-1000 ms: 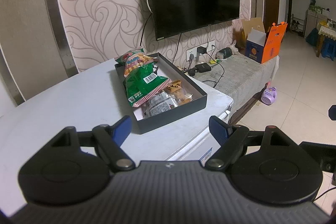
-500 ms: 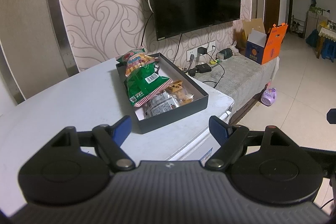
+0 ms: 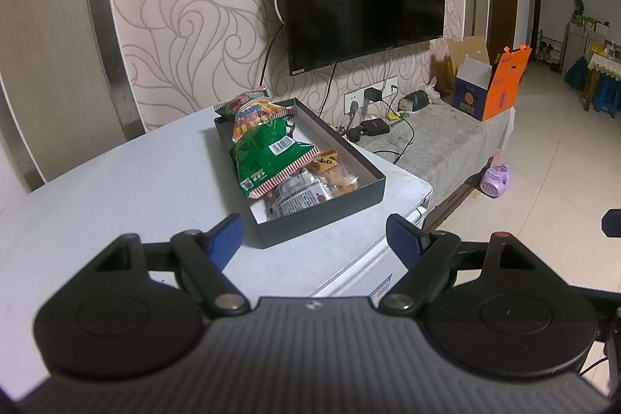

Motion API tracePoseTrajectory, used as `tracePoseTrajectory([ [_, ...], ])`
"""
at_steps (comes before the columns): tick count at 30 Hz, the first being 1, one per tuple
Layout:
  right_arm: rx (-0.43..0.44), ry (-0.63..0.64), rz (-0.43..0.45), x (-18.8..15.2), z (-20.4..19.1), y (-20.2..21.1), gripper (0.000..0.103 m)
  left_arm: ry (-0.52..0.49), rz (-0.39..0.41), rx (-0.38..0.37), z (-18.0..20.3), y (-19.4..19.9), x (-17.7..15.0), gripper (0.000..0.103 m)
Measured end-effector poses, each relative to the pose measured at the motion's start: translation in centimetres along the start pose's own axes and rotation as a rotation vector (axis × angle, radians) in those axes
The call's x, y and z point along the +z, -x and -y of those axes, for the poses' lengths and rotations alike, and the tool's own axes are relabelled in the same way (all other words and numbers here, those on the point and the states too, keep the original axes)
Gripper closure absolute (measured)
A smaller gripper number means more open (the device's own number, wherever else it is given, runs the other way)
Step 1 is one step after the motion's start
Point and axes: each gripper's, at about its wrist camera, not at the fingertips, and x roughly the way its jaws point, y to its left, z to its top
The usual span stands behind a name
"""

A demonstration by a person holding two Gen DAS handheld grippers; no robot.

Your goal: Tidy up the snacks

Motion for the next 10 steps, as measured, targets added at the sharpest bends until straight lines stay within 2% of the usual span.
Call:
tracePoseTrajectory([
  [10, 0.0, -0.001, 0.0, 0.0, 0.03, 0.0, 0.012, 0.0, 0.02, -0.019, -0.13, 0.51, 0.13, 0.021],
])
